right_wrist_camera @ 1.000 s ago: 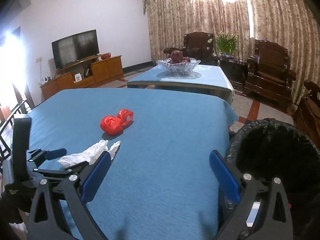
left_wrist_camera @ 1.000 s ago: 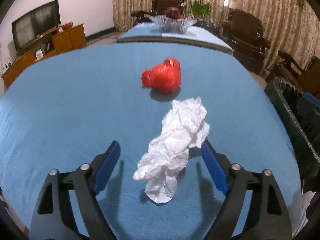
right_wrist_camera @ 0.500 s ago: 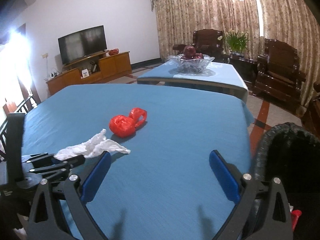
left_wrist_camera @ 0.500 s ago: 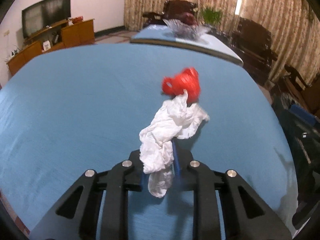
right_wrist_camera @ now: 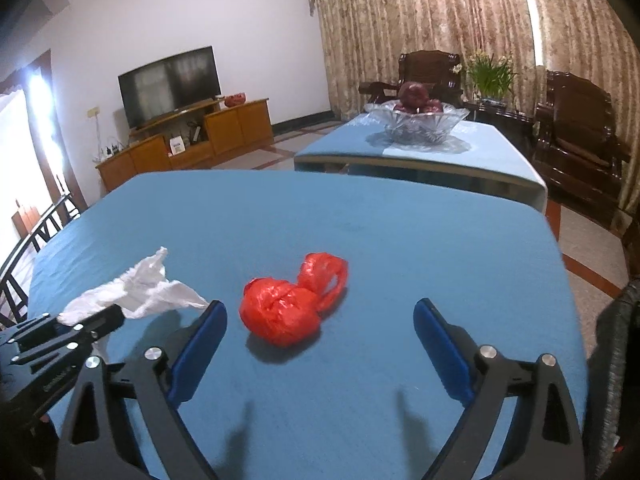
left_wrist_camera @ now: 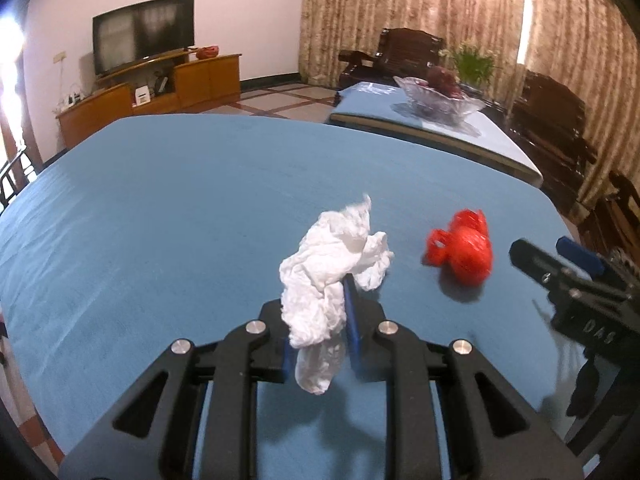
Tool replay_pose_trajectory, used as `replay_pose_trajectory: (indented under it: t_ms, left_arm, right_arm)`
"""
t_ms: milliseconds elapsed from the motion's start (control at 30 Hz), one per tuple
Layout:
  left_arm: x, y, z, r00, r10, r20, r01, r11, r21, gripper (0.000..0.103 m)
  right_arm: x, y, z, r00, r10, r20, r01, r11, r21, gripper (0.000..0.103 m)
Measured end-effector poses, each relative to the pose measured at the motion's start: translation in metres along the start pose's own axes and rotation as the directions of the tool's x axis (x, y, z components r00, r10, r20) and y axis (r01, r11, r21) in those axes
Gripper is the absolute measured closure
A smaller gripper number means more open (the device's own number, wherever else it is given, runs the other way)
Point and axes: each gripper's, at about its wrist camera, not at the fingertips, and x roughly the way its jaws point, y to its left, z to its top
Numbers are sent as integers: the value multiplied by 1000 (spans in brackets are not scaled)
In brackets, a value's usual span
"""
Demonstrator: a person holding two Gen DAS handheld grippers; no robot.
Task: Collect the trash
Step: 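Grasp the white tissue with the left gripper while the right grasps the red plastic bag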
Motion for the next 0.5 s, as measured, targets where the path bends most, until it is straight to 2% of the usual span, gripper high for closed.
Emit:
replay_pose_trajectory:
  t_ms: [200,333,400,467,500]
  left_arm:
    - [13,8,6,1000,11,-7,-11,1000,-4,84]
    - [18,13,6,1000,18,-11,-19,1000,-9,84]
    - [19,15,6,1000,20,-13,-20,1000,-12,84]
    - [20,15,5,1000,21,-15,-21,1000,-11,84]
    - [20,14,5,1000,21,-16,-21,1000,-11,84]
  right_arm:
    - [26,6,4,998,-14,-62,14,1000,-5,13]
    - [36,12,4,995,-8,-98,7,1000,-15,20]
    - [42,15,2,992,9,-124,-11,1000,-19,26]
    - [46,18,1,989,28,-142,-31,999,-19,44]
    - [48,19,0,987,42,-156,-45,999,-18,49]
